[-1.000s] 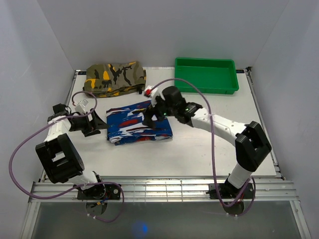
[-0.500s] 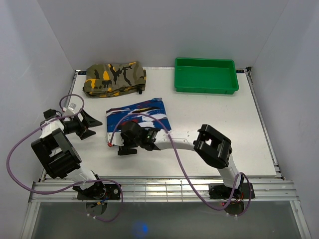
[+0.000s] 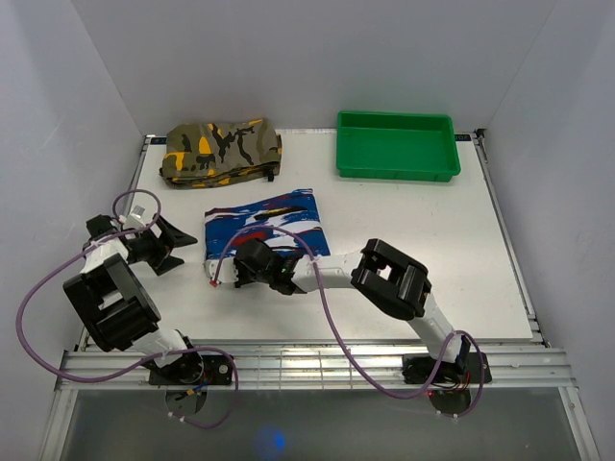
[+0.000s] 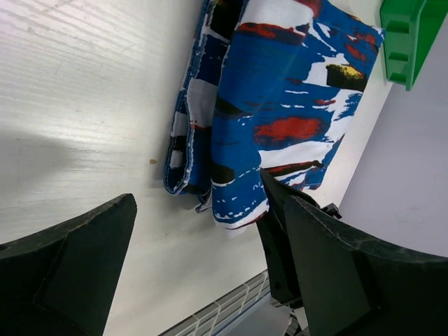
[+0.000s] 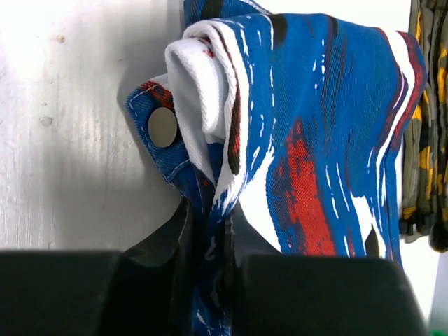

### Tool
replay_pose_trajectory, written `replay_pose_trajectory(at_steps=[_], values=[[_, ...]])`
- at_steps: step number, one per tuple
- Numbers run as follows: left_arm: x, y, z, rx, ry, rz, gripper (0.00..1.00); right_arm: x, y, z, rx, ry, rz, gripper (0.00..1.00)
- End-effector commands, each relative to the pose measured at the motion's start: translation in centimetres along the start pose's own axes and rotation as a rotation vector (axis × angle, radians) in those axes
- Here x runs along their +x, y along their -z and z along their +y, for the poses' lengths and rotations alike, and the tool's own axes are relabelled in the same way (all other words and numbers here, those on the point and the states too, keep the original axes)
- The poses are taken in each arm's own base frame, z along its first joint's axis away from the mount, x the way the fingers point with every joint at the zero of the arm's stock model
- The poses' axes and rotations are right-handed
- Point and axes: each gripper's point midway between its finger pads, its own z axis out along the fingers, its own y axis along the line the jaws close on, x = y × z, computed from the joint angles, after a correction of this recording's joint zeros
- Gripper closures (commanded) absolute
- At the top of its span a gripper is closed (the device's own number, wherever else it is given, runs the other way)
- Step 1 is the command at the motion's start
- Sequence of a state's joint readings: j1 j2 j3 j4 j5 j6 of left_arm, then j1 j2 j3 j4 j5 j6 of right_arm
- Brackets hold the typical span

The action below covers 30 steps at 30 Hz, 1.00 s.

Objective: Fold and stack the trousers
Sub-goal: Neatly place the folded trousers to the corner

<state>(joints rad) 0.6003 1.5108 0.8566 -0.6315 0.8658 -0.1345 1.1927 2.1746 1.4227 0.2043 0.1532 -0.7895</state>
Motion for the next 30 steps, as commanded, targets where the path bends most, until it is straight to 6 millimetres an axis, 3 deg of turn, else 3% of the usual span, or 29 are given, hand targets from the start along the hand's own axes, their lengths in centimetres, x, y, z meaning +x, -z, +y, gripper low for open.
replay_pose_trajectory(at_steps=[1, 4, 5, 7, 8, 9, 12, 23, 30], values=[[-1.1, 0.3, 0.3, -0.046, 0.022, -0.074, 0.02, 1.2, -1.0, 0.9, -0.029, -0.061, 0.005, 0.92], [-0.9, 0.0, 0.5, -0.042, 0.043, -0.081, 0.02, 0.4, -0.2, -1.0, -0.041, -0.18, -0.051, 0.92], [-1.1, 0.0, 0.6, -0.043, 0.037, -0.094, 0.02, 0.5, 0.5, -2.5, -0.036, -0.229, -0.059, 0.92], [-1.0, -0.2, 0.5, -0.038, 0.049, -0.108, 0.02, -1.3, 1.4, -4.0, -0.09, -0.324, -0.15, 0.92], [-0.9, -0.3, 0.6, -0.034, 0.048, -0.118, 0.02, -0.9, 2.1, -5.4, -0.092, -0.41, -0.156, 0.92], [-0.9, -0.3, 0.6, -0.029, 0.054, -0.121, 0.02, -1.8, 2.5, -6.3, -0.111, -0.443, -0.198, 0.92], [-0.4, -0.7, 0.3, 0.001, 0.081, -0.118, 0.02, -1.6, 3.4, -8.3, -0.129, -0.521, -0.226, 0.92], [-2.1, -1.3, -2.6, 0.114, 0.119, -0.16, 0.02, -3.0, 5.1, -7.8, -0.245, -0.58, -0.303, 0.92], [-1.0, -4.8, -4.0, 0.095, 0.174, -0.057, 0.02, -3.4, 5.4, -7.7, -0.254, -0.562, -0.307, 0.92]])
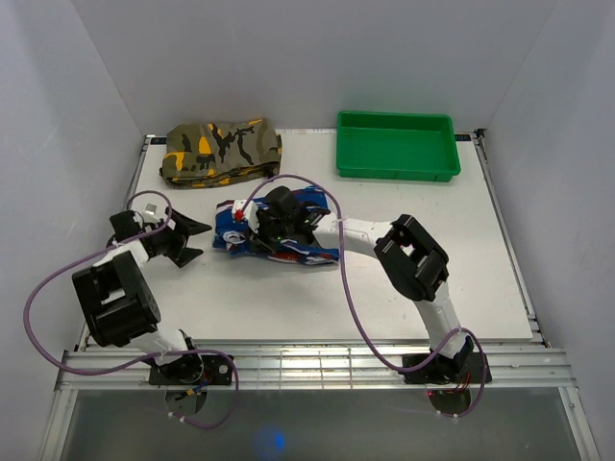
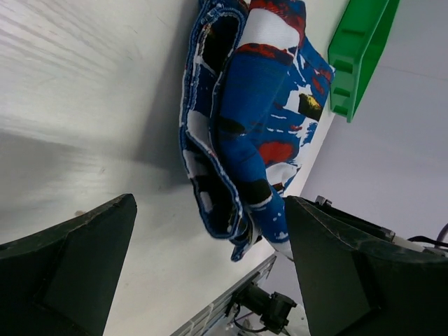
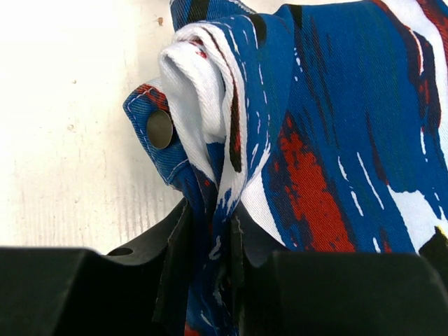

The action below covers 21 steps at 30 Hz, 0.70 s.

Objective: Fold and stack the trousers
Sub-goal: Neatly place the folded trousers to the corner

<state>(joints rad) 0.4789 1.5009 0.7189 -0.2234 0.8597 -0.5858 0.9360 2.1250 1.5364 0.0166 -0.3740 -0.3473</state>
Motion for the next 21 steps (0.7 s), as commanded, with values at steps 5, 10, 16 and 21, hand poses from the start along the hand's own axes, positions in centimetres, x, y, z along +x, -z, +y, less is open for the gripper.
replay_pose_trajectory(at_steps=[5, 10, 16, 21], values=[[1.2, -3.0, -1.8, -0.009, 0.017, 0.071, 0.02, -5.1, 1.9, 1.0, -0.023, 0.066, -0.107, 0.92], [3.3, -4.3, -2.3, -0.007, -0.003, 0.131, 0.02, -4.4, 1.7, 1.3, -0.022, 0.082, -0.092, 0.92], [5.9, -4.1, -2.2, 0.02, 0.022, 0.203, 0.02, -5.4, 1.0, -0.3, 0.043, 0.059, -0.106, 0.92], [6.1, -4.1, -2.9, 0.058, 0.047, 0.218, 0.13, -6.1, 0.4, -0.5, 0.051, 0.043, -0.119, 0.92]])
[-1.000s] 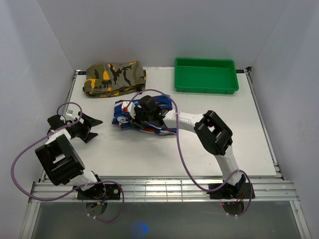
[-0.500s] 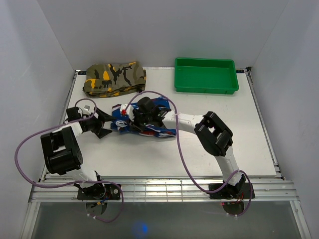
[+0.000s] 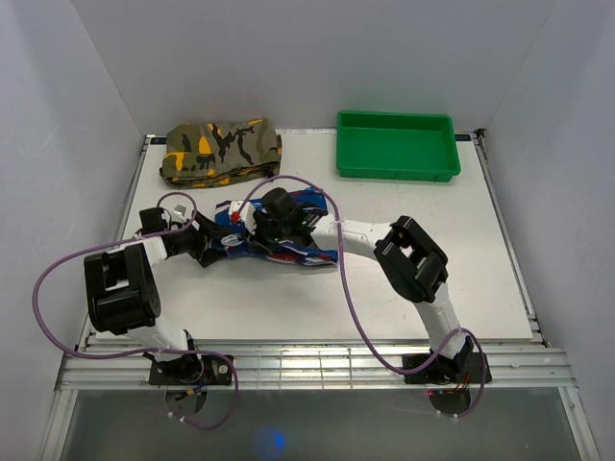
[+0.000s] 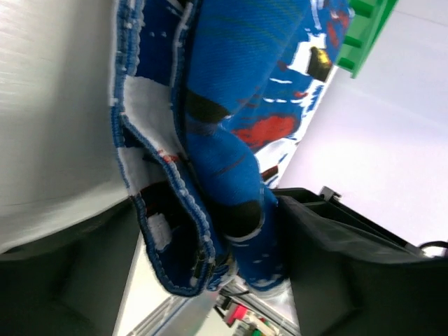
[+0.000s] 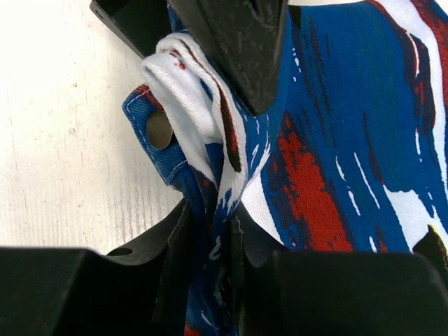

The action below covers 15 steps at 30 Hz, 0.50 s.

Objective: Fold and stack the trousers
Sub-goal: Neatly place the folded trousers to the corner

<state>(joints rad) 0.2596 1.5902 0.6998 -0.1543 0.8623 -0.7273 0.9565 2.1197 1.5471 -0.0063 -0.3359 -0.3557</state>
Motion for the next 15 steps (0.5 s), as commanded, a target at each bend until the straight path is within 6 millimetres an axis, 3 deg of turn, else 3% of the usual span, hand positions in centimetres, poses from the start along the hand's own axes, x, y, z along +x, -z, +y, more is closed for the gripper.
replay_pose_trajectory(at_steps=[1, 4, 11, 12, 14, 15], values=[[0.2, 0.2, -1.5, 0.065, -0.014, 0.014, 0.2, -5.8, 0.4, -0.8, 0.032, 0.026, -0.139, 0.92], [0.1, 0.1, -1.9, 0.089, -0.006, 0.028, 0.35, -6.1, 0.1, -0.1, 0.02, 0.03, -0.143, 0.92], [0.6, -0.1, -1.6, 0.106, 0.013, 0.045, 0.47, -6.5, -0.7, 0.5, 0.023, 0.023, -0.152, 0.92], [0.6, -0.1, -1.6, 0.111, 0.01, 0.046, 0.62, -6.6, -0.8, 0.3, 0.029, 0.011, -0.153, 0.92], [0.7, -0.1, -1.6, 0.116, 0.006, 0.044, 0.78, -7.0, -0.7, 0.0, 0.042, 0.005, -0.157, 0.88], [0.7, -0.1, -1.6, 0.117, 0.003, 0.043, 0.98, -6.6, -0.5, -0.3, 0.063, -0.011, -0.134, 0.79]])
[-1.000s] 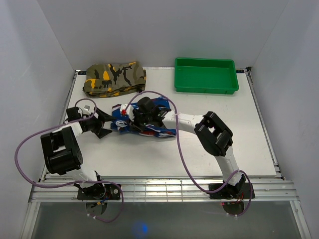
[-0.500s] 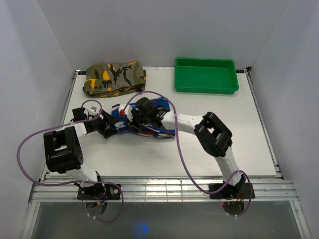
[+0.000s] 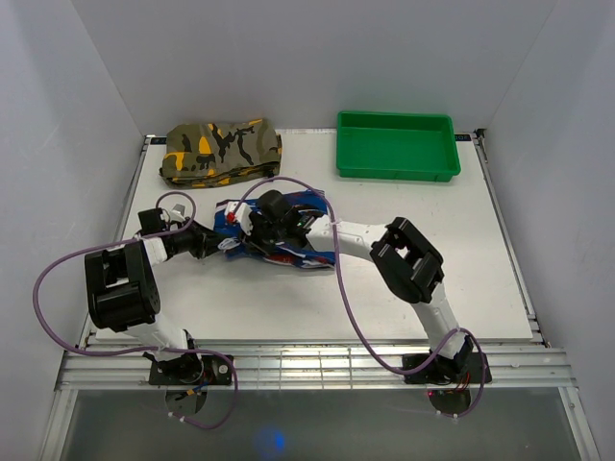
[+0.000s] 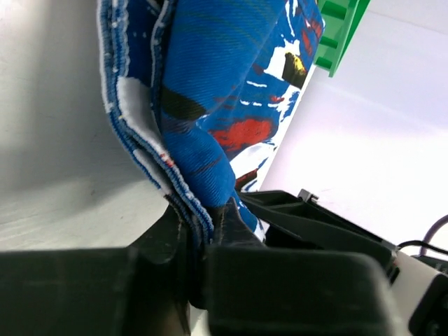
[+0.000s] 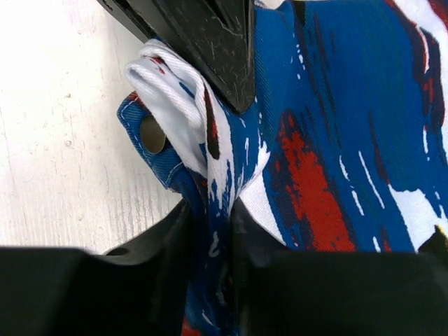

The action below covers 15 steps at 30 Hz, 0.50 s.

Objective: Fold and stack the trousers
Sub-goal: Neatly place the folded trousers to the corner

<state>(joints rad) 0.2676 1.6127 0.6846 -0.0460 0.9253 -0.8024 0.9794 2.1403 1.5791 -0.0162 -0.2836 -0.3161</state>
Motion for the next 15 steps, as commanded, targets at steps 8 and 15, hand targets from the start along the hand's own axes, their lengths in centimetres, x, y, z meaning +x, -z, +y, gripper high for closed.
replay_pose_trajectory(at_steps=[8, 15], values=[[0.3, 1.4, 1.4, -0.052, -0.063, -0.092, 1.0, -1.8, 10.0, -4.0, 0.07, -0.345, -0.091, 0.21], [0.2, 2.1, 2.6, -0.101, -0.091, -0.171, 1.0, 9.6, 20.0, -3.9, 0.139, -0.925, -0.074, 0.2]])
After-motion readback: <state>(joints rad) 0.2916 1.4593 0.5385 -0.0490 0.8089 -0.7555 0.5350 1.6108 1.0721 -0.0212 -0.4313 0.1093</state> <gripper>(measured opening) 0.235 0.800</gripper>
